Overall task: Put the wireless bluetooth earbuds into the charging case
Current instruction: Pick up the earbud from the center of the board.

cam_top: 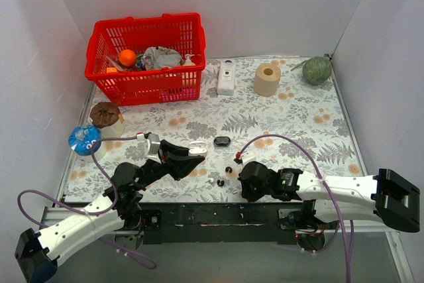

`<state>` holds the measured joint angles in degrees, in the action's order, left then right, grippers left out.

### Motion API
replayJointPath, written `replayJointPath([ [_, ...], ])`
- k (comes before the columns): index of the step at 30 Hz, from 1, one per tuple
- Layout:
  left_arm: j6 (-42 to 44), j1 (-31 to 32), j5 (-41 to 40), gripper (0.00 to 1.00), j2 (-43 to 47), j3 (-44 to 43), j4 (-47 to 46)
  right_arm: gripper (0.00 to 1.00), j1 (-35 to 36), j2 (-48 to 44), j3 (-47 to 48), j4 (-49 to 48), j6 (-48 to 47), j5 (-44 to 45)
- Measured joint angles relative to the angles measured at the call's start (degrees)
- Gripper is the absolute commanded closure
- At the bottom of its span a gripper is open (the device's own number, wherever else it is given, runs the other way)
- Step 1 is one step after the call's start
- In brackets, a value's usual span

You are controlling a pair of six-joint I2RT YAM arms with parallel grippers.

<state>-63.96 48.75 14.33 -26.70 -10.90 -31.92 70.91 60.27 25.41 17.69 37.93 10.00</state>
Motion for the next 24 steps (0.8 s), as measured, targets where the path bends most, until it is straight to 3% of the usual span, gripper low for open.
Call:
replayJointPath([
  [22, -0.17, 0.0, 0.02, 1.0, -0.42, 0.02, 0.7, 0.99, -4.13, 6.69, 1.44, -7.13, -2.47, 3.72],
  [24, -0.13, 0.0, -0.02, 1.0, -0.5, 0.02, 1.03, 0.87, -4.59, 7.13, 2.36, -5.49, -2.4, 5.07],
])
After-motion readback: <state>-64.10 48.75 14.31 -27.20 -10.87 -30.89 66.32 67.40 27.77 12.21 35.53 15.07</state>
